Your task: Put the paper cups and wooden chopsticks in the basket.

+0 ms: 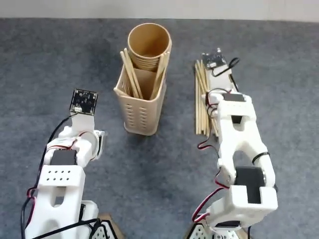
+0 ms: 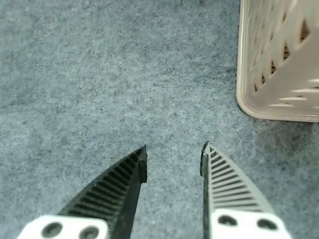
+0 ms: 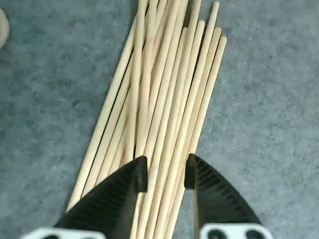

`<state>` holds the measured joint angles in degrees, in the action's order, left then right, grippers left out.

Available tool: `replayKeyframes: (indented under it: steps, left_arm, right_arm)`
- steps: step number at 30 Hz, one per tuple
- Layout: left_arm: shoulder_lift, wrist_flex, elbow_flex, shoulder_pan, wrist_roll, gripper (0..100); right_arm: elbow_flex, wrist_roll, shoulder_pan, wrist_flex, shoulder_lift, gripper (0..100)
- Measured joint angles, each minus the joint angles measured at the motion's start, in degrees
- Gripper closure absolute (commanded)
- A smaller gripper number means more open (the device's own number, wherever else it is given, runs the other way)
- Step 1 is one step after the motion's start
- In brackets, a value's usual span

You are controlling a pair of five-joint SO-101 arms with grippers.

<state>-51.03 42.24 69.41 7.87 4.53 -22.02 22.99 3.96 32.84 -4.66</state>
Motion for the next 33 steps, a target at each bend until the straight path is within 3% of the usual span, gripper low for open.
replayKeyframes:
  steps: [13,21,24,33]
  left_arm:
    - [0.00,0.00,0.00,0.00,0.00,80]
    - [0.00,0.00,0.00,0.00,0.00,80]
    - [0.00,0.00,0.00,0.00,0.00,80]
    - [0.00,0.00,0.00,0.00,0.00,80]
  right_arm:
    - [6.33,-0.09,-4.48,-1.14,-13.63,86.9]
    - [6.95,-5.36,-5.71,-1.23,-13.71,95.0]
    - [6.95,-5.71,-5.63,-1.23,-11.78,99.6]
    - [6.95,-5.80,-4.04,5.19,1.05,99.2]
